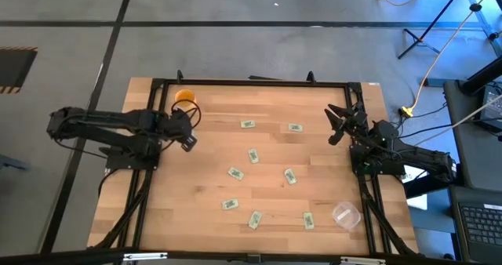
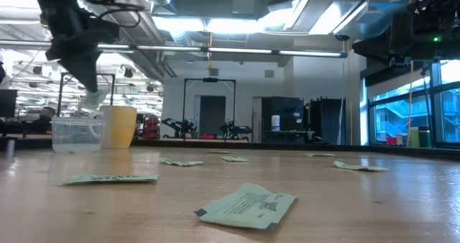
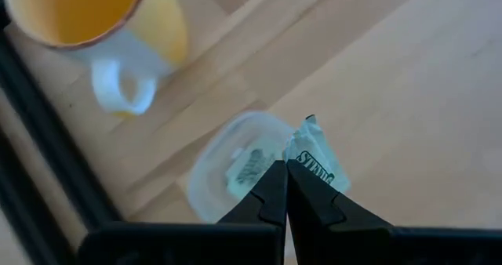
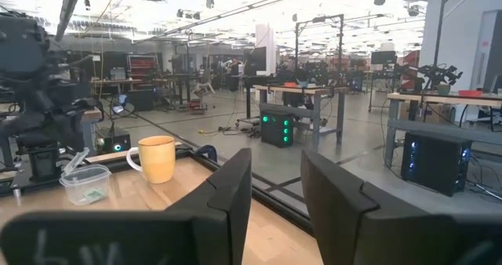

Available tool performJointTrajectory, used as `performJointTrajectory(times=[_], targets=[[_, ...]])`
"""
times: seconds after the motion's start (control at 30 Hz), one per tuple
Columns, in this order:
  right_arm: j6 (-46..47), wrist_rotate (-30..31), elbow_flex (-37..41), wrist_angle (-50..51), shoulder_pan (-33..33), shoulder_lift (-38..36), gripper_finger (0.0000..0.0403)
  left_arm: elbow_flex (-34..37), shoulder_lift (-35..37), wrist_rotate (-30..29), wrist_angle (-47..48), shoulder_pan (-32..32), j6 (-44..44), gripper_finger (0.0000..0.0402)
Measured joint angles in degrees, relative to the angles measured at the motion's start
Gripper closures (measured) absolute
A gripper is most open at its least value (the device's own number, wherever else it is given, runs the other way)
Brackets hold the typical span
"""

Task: Pick and place items into bin
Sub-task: Put the green stevia packet into the top transparent bin

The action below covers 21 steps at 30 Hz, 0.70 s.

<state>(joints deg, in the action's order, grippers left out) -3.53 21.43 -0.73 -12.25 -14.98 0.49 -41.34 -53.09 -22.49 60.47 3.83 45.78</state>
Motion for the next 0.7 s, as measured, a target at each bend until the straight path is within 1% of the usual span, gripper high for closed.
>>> performJointTrajectory(times=[0.3, 0.47, 0.7], targets=[[0.02, 0.0, 0.0, 0.02, 0.0, 0.0, 0.0287, 0.86, -0.19, -1.77, 1.23, 2.38, -0.04, 0.04], [0.02, 0.0, 0.0, 0.02, 0.0, 0.0, 0.0287, 4.03, -1.33, -0.88, 1.13, 2.34, 1.25, 0.0399], [0.02, 0.0, 0.0, 0.02, 0.0, 0.0, 0.0287, 5.27, -1.87, -0.33, 1.0, 2.34, 1.45, 0.0399]])
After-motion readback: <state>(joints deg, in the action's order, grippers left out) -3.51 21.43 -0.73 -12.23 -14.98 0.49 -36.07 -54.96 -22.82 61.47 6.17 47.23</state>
